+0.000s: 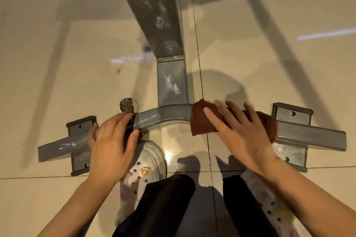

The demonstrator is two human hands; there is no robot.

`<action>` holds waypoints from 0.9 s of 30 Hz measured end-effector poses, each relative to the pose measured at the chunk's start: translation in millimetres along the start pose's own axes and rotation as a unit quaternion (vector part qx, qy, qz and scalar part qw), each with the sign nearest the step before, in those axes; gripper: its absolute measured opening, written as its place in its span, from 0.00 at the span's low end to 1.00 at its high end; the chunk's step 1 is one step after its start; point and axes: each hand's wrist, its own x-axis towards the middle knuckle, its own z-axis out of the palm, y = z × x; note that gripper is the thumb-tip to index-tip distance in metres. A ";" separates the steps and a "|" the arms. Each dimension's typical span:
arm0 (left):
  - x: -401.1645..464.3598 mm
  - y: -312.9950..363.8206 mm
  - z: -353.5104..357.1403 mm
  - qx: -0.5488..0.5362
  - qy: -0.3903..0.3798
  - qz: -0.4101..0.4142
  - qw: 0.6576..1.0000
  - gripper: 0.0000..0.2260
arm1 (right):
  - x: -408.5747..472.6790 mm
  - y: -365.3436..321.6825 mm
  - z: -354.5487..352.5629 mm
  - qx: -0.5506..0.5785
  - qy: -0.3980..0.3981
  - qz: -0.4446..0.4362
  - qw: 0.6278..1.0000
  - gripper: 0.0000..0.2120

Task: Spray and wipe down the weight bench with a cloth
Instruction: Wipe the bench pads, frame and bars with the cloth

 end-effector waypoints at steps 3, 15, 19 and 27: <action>-8.3 -13.2 -4.1 -0.003 0.018 -0.006 1.000 0.21 | -14.6 9.3 -1.7 -0.019 -0.013 -0.008 1.000 0.48; -27.0 -58.0 -9.4 -0.027 0.058 -0.017 0.998 0.20 | 109.7 -138.7 -5.1 0.050 -0.039 -0.213 0.975 0.33; -23.9 -62.3 -8.3 -0.035 0.093 -0.005 0.995 0.20 | 125.6 -160.1 -17.2 0.217 -0.066 -0.210 0.951 0.30; 56.2 -24.5 38.0 0.157 -0.018 0.399 0.903 0.27 | 75.1 -56.0 -38.9 0.304 0.004 0.105 0.947 0.19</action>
